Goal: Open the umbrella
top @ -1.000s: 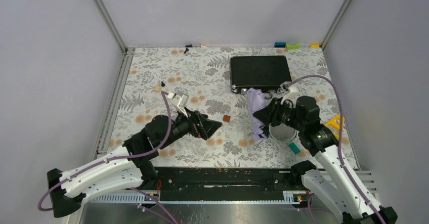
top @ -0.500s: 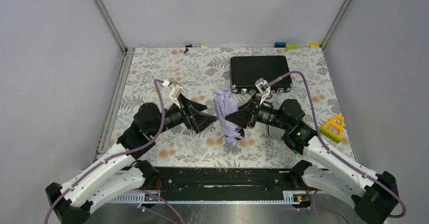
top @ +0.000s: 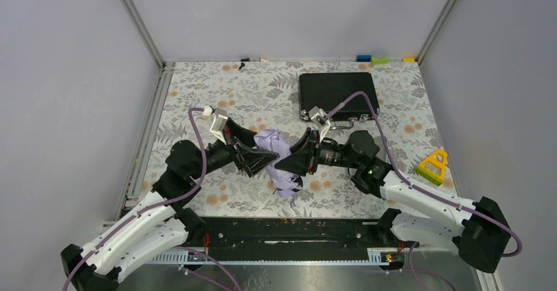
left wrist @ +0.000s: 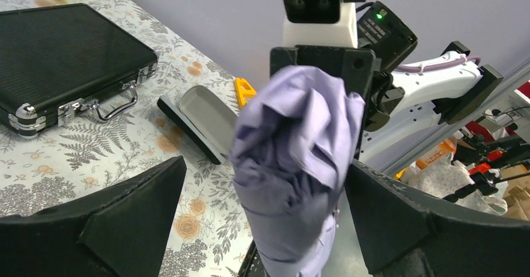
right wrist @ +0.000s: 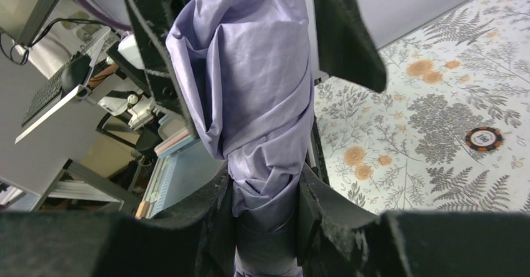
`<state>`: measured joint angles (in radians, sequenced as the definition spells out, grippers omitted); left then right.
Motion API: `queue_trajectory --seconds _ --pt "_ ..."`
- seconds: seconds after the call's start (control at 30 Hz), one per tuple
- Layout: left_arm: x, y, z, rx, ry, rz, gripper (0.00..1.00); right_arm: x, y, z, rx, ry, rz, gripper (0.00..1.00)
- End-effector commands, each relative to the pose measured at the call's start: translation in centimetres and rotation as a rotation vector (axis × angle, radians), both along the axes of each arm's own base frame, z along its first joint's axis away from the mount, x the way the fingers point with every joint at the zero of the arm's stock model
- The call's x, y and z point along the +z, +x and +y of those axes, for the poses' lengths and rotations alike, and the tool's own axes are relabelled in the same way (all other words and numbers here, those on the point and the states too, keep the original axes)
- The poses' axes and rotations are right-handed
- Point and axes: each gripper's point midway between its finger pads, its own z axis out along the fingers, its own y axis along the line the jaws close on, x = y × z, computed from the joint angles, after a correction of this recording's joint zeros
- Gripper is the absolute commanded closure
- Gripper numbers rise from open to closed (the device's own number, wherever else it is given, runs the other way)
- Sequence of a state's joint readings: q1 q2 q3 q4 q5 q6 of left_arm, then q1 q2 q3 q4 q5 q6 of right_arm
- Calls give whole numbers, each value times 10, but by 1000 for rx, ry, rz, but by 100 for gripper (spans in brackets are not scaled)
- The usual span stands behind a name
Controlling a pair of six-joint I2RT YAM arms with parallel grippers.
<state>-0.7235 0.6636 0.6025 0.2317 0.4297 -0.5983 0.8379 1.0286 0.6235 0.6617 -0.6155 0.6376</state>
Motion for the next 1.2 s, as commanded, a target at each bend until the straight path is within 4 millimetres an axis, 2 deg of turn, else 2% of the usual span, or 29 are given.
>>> queue_trajectory --seconds 0.0,0.17,0.27,0.47,0.63,0.7,0.73,0.77,0.8,0.87,0.9,1.0,1.17 --pt "25 -6 5 -17 -69 -40 1 58 -13 8 37 135 -168 100" --pt "23 -8 4 -34 -74 -24 1 57 -14 16 29 127 -186 100" --pt "21 -10 3 -47 -77 -17 9 60 -13 19 20 131 -191 100" --pt "23 -16 1 -82 -87 -29 40 62 -11 23 10 133 -197 100" --pt "25 -20 1 -100 -88 -47 80 54 -6 24 -13 105 -182 99" --pt "27 -19 4 -85 -89 -60 91 45 -1 23 -45 79 -174 84" --pt "27 -16 6 -64 -88 -62 97 40 2 21 -68 62 -169 74" --pt "28 -14 9 -39 -86 -69 100 33 6 19 -92 41 -165 59" --pt "27 -8 13 2 -82 -66 100 27 8 17 -111 22 -165 43" --pt "30 -2 24 70 -86 -84 100 15 12 11 -152 -20 -167 28" --pt "30 2 28 108 -86 -88 100 10 14 7 -171 -39 -170 23" --pt "27 16 44 230 -71 -81 100 -8 21 -7 -246 -100 -194 16" --pt "15 41 68 420 -13 -24 100 -36 30 -29 -348 -183 -218 14"
